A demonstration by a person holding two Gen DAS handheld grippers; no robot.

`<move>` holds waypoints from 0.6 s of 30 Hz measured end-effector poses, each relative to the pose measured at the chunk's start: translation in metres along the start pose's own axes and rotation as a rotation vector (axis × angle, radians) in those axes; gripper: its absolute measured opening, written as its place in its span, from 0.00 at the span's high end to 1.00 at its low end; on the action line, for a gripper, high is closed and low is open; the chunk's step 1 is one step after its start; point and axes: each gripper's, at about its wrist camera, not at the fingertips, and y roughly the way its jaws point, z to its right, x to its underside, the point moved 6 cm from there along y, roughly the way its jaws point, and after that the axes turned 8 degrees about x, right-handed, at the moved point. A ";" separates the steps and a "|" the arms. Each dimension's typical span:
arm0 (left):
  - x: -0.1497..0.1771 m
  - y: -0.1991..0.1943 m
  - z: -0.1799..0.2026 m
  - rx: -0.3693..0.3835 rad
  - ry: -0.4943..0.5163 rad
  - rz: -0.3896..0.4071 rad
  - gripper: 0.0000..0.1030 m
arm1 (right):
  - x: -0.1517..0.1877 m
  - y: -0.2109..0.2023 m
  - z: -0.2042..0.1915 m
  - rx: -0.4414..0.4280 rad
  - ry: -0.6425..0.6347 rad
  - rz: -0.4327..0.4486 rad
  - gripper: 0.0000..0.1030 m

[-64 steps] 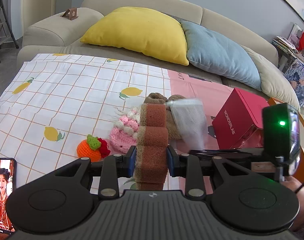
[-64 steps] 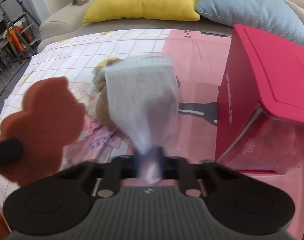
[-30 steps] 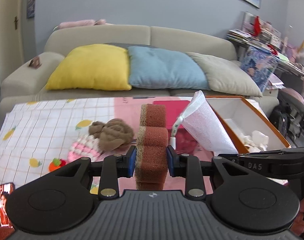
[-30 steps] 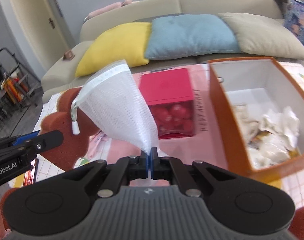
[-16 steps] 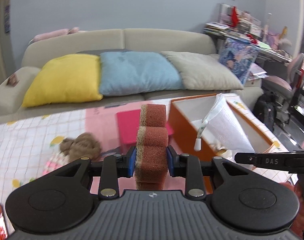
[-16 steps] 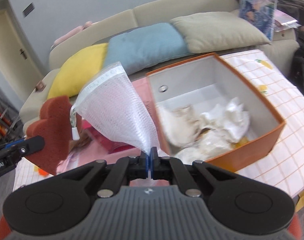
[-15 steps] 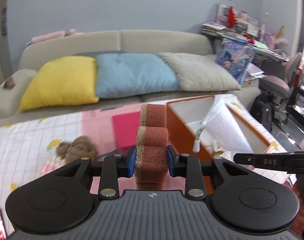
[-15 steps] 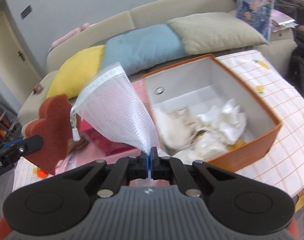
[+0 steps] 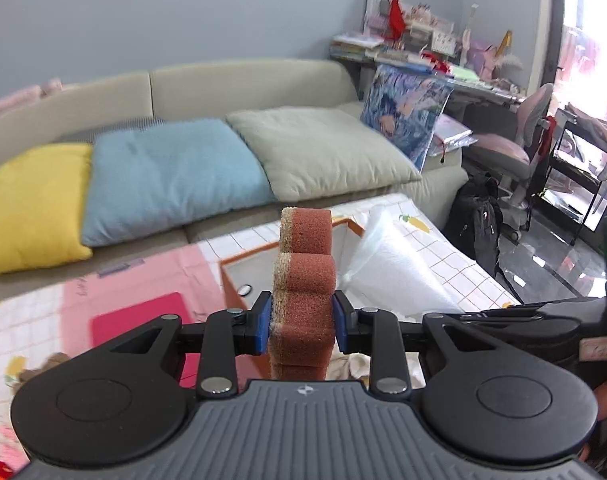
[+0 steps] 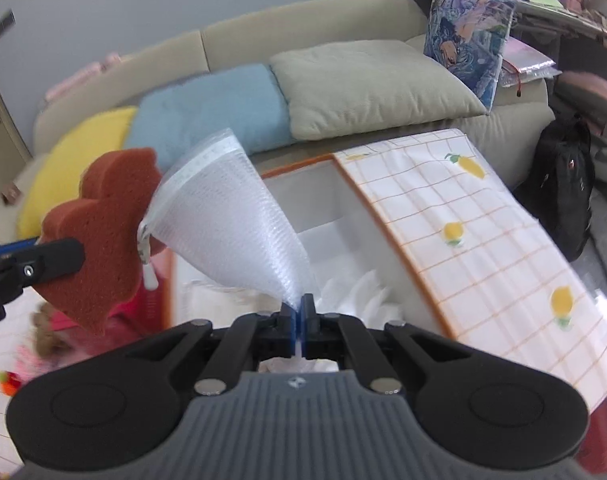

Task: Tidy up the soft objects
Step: 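Carry the brown sponge and white mesh bag over the orange box, then open both grippers to drop the sponge and mesh bag into the box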

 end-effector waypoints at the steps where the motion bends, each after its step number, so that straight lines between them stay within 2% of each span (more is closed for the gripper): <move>1: -0.001 0.009 0.000 -0.009 -0.010 -0.014 0.66 | -0.004 0.010 0.002 0.017 -0.016 -0.011 1.00; 9: 0.007 0.070 -0.008 -0.083 -0.022 -0.123 0.66 | -0.021 0.079 0.008 0.109 -0.099 -0.096 1.00; 14: 0.021 0.098 -0.020 -0.065 -0.088 -0.217 0.66 | -0.019 0.107 -0.001 0.128 -0.166 -0.141 0.98; 18: 0.029 0.112 -0.027 -0.064 -0.106 -0.243 0.66 | -0.016 0.118 -0.005 0.153 -0.199 -0.150 0.94</move>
